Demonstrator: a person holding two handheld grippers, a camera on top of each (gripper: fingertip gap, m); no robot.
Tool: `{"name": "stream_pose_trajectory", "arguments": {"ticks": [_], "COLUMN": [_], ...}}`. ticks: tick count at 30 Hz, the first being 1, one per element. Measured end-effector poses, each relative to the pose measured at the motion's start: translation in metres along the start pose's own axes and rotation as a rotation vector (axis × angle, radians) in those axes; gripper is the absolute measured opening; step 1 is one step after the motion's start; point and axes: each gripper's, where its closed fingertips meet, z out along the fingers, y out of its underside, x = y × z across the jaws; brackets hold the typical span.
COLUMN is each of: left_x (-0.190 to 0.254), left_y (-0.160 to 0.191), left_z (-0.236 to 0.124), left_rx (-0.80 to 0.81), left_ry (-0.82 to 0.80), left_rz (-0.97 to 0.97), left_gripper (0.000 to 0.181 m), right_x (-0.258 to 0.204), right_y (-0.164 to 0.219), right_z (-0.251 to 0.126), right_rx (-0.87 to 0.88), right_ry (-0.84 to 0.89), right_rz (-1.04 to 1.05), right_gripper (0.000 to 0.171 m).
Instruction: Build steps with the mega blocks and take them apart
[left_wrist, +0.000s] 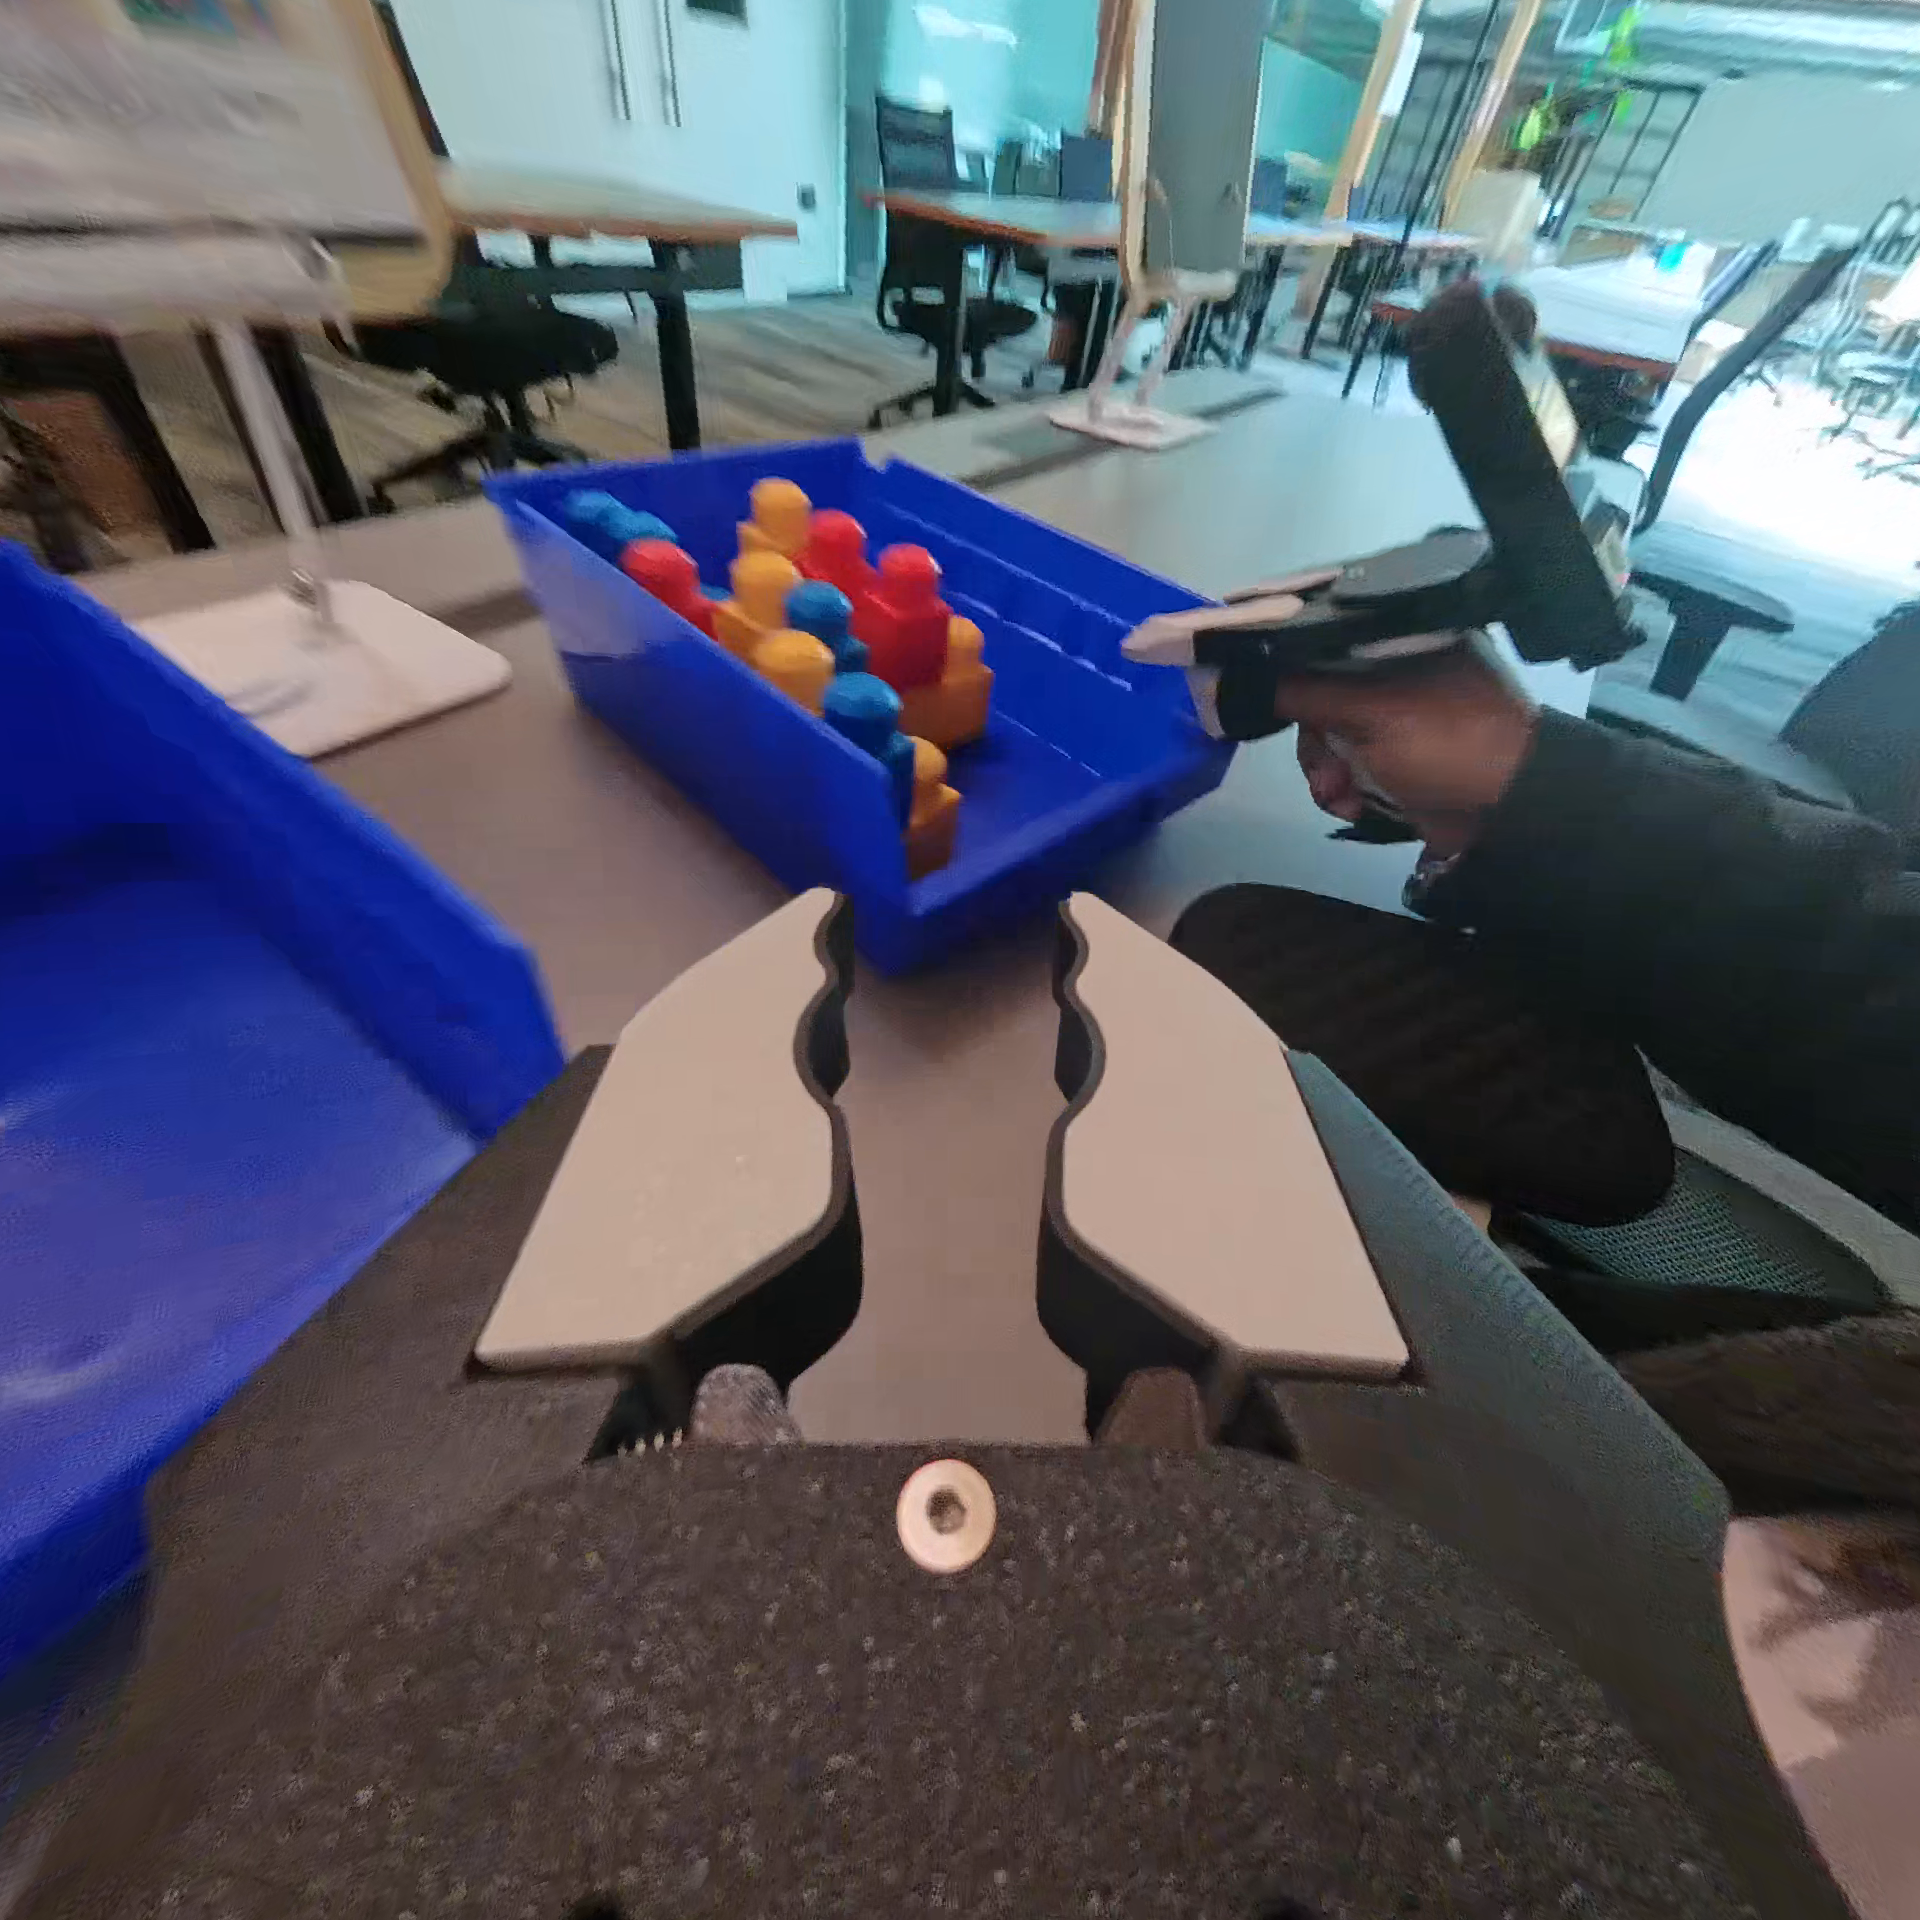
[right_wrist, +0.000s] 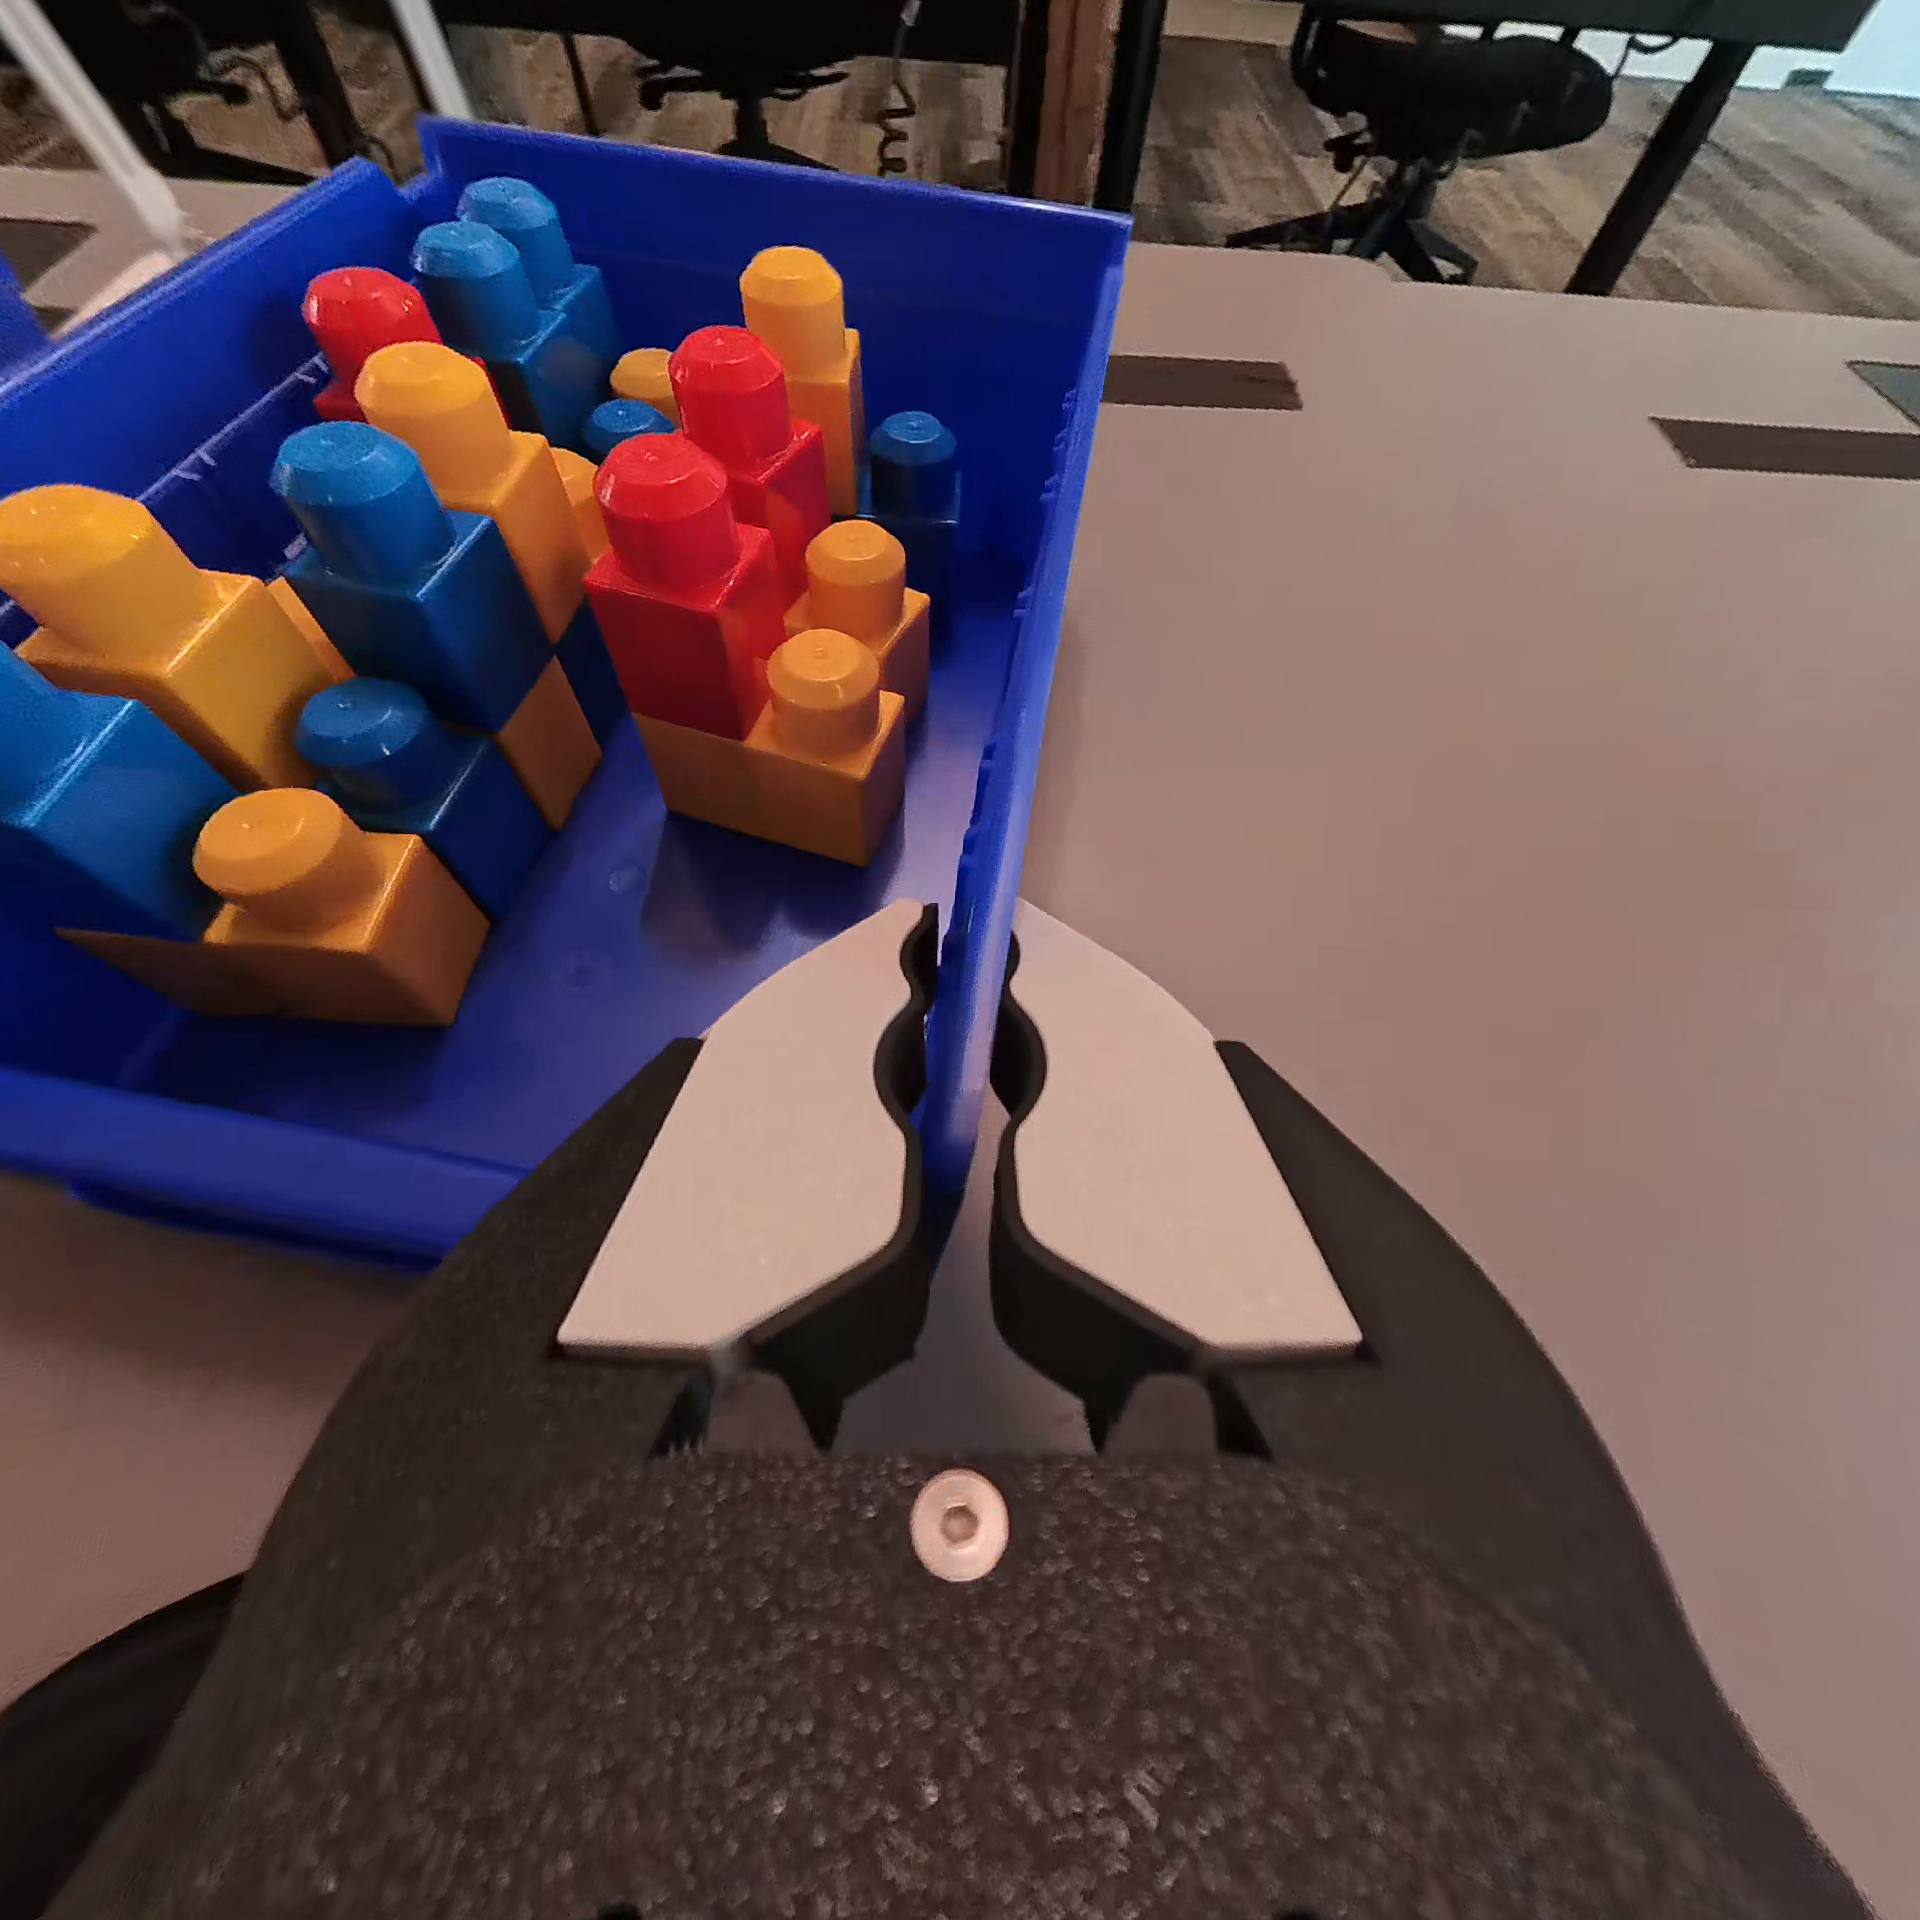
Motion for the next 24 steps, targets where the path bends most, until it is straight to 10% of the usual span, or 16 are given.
{"name": "stream_pose_trajectory", "arguments": {"ticks": [10, 24], "left_x": [-0.026, -0.037], "left_y": [0.056, 0.026], "left_z": [0.062, 0.05], "left_rx": [-0.178, -0.13], "left_ry": [-0.256, -0.393], "left_rz": [0.123, 0.269], "left_gripper": [0.052, 0.013], "right_x": [-0.045, -0.064], "right_y": [0.004, -0.012], "right_z": [-0.017, -0.052], "right_rx": [0.021, 0.123], "right_ry": [-0.079, -0.088], "right_rz": [-0.044, -0.057], "right_gripper": [0.009, 0.007]}}
